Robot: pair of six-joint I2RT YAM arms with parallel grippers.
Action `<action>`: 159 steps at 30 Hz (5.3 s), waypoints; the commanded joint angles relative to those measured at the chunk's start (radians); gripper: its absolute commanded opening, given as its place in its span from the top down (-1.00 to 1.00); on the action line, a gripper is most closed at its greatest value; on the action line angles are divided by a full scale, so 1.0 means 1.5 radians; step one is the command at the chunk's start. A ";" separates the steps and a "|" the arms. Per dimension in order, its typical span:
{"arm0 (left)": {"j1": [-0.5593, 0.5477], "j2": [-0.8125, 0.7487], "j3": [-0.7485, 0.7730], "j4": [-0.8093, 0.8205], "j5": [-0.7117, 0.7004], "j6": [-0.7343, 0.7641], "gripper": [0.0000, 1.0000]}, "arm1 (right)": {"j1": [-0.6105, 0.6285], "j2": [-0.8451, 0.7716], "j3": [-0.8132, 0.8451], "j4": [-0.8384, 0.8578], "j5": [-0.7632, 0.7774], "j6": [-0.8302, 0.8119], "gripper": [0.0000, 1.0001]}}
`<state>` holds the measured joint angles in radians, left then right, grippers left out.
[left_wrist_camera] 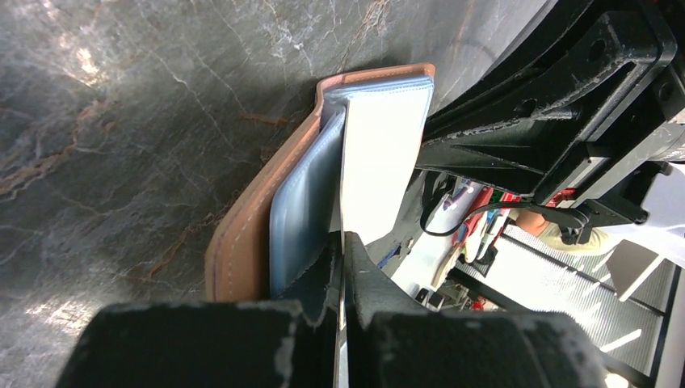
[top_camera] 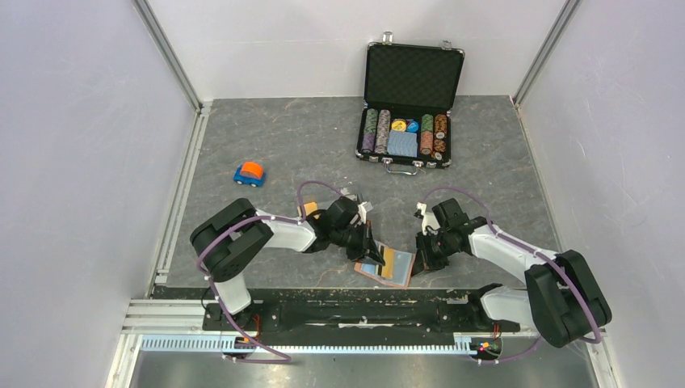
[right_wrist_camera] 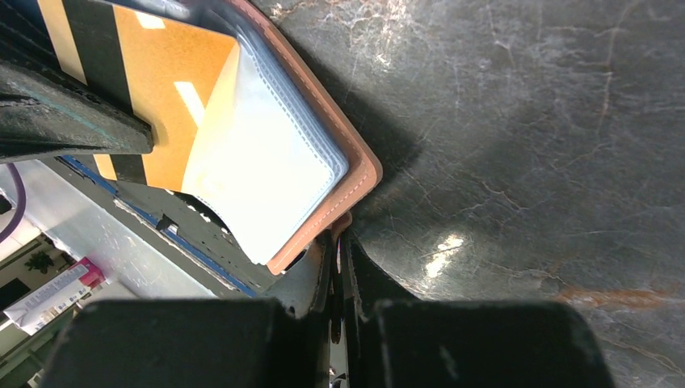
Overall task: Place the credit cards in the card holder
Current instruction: Insert the credit card into the card holder.
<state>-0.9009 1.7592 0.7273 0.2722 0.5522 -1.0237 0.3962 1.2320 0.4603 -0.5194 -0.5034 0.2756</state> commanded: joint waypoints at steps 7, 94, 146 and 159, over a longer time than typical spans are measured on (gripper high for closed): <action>-0.011 -0.028 0.031 -0.113 0.001 0.014 0.95 | -0.009 0.025 0.009 -0.001 0.036 -0.030 1.00; -0.012 0.021 0.109 -0.177 -0.020 0.098 0.88 | -0.033 0.070 0.057 -0.005 0.047 -0.079 1.00; -0.042 0.049 0.214 -0.390 -0.102 0.179 0.31 | -0.045 0.035 0.000 0.036 0.012 -0.056 0.22; -0.086 0.113 0.370 -0.606 -0.199 0.268 0.00 | -0.045 0.042 -0.005 0.053 -0.001 -0.049 0.73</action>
<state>-1.0058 1.8805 1.1961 -0.5060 0.3187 -0.7132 0.3275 1.2774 0.4801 -0.4477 -0.5491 0.2169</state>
